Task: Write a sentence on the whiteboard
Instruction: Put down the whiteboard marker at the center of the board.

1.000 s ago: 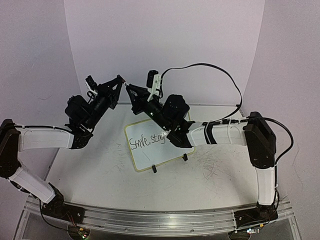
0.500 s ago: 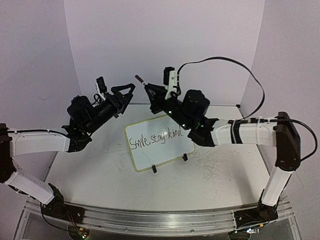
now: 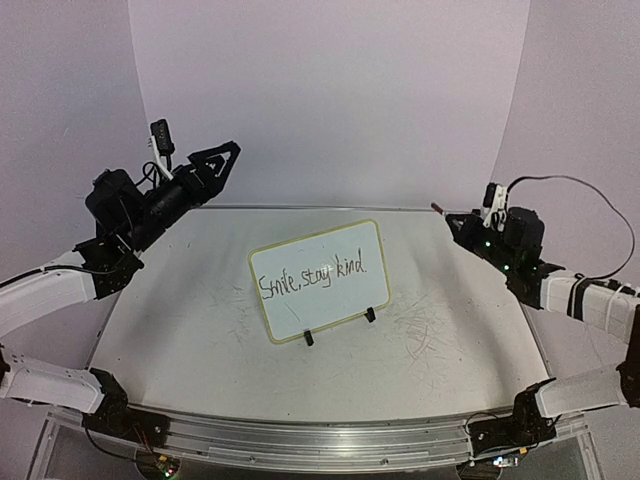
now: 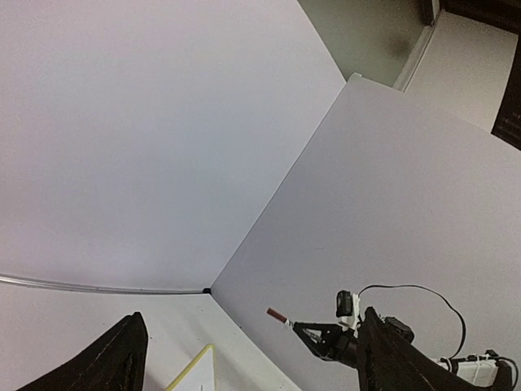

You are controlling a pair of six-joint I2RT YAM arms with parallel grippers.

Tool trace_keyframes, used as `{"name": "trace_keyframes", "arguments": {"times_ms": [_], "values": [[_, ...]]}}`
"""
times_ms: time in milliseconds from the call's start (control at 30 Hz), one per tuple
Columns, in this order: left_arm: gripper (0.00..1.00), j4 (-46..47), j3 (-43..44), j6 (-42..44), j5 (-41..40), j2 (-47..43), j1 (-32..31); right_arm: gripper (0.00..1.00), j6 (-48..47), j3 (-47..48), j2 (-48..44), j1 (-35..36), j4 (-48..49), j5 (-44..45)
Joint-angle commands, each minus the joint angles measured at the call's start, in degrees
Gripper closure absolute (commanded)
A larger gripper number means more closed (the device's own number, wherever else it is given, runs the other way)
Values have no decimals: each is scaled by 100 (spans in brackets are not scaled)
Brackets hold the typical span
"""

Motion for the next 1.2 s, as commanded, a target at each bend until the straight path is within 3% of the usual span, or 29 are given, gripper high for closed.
{"name": "trace_keyframes", "arguments": {"times_ms": [0, 167, 400, 567, 733, 767, 833, 900, 1033, 1067, 1167], "values": [[10, -472, 188, 601, -254, -72, 48, 100, 1199, -827, 458, -725, -96, -1829], [11, -784, 215, 664, -278, -91, 48, 100, 1522, -1407, 1038, -989, 840, -2260], [12, -1000, 21, 624, -317, -390, 46, 97, 1279, -1767, 1842, -1000, 1367, -1988], [12, -1215, 136, 802, -571, -511, 48, 86, 1457, -2059, 1927, -997, 1446, -1433], [12, -1394, 296, 1014, -691, -521, 46, 67, 1197, -1971, 1578, -998, 473, -859], [12, -1425, 339, 1069, -713, -513, 45, 61, 1157, -1946, 1452, -990, 266, -764], [12, -1498, 438, 1189, -780, -503, 48, 33, 1189, -1885, 1118, -967, -258, -452], [12, -1620, 551, 1344, -871, -505, 47, 21, 1215, -1787, 626, -957, -1045, -142], [11, -2021, 894, 1750, -1181, -579, 35, 12, 1186, -1471, -802, -952, -2517, 357], [10, -2169, 1004, 1872, -1288, -598, 38, 5, 1130, -1387, -1269, -953, -2918, 455], [9, -2409, 1232, 2174, -1557, -697, 39, 2, 795, -825, -2301, -962, -3819, 764]]}}
